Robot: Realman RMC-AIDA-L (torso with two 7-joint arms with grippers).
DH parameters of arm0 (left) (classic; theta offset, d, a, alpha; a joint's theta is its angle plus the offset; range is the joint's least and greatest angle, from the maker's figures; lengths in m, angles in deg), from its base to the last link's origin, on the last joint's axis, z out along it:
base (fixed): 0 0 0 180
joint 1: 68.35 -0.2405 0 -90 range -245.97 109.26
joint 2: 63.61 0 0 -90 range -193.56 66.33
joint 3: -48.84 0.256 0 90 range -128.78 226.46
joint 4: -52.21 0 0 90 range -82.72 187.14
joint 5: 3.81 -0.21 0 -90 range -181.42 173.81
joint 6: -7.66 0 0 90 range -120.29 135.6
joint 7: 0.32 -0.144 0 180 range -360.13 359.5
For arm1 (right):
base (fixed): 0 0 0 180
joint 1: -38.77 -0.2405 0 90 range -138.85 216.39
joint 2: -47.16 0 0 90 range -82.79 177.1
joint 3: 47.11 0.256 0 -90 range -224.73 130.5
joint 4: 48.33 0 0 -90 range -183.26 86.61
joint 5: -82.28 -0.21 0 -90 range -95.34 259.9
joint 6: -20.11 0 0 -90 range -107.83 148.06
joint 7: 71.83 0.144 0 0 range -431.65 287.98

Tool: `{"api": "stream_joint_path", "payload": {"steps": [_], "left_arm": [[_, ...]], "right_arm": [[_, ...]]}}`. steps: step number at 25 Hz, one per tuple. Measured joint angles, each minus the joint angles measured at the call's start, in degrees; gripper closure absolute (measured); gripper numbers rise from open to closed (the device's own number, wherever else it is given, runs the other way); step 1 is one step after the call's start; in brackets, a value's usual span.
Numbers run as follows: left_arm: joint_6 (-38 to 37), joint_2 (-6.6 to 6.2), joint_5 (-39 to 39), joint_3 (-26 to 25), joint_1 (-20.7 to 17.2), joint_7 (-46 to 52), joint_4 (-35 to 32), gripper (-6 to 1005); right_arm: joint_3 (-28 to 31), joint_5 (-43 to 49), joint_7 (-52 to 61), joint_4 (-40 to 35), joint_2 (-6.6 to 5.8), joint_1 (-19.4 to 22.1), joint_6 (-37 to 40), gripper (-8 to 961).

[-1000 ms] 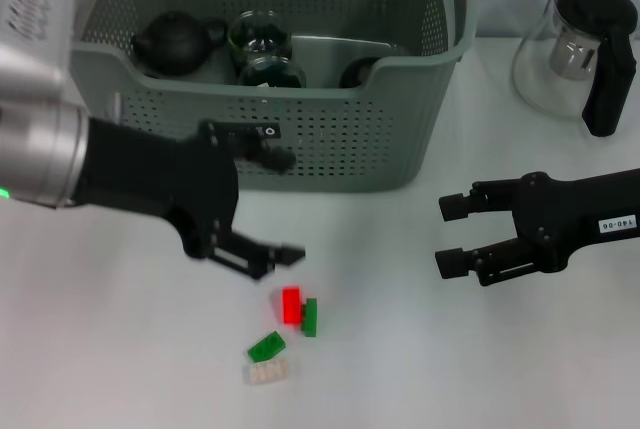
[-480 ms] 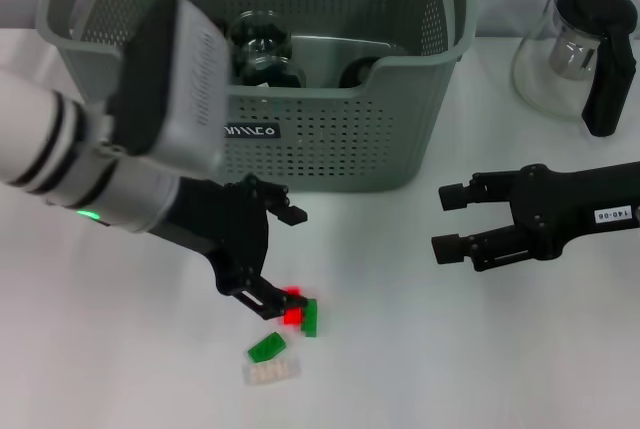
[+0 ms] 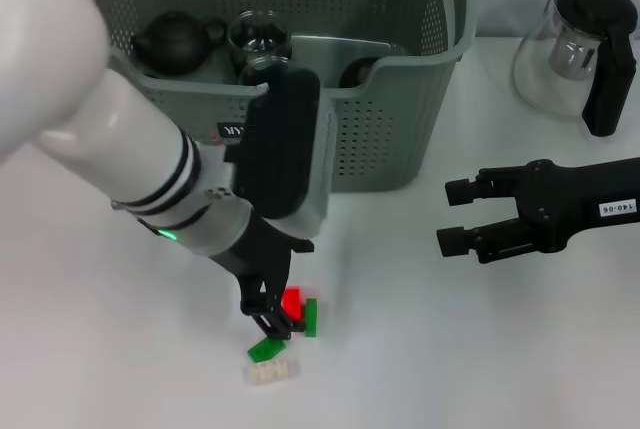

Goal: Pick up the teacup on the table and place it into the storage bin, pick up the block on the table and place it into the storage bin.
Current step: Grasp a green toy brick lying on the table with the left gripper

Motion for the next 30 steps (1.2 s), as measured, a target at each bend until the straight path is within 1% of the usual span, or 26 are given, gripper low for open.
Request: {"api": "stream_joint_path", "payload": {"steps": [9, 22, 30], "left_arm": [[4.5, 0.0, -3.3, 6.4, 0.4, 4.3, 1.0, 64], [3.5, 0.0, -2.6, 10.6, 1.3, 5.1, 0.9, 65], [4.9, 0.0, -2.1, 13.0, 2.1, 5.7, 2.1, 66]], "right_arm": [[0.0, 0.0, -0.1, 0.0, -0.05, -0.1, 0.0, 9], [0.6, 0.0, -0.4, -0.1, -0.13, 0.3, 0.3, 10], [0.5, 0.0, -0.6, 0.0, -0.14, 0.4, 0.4, 10]]}}
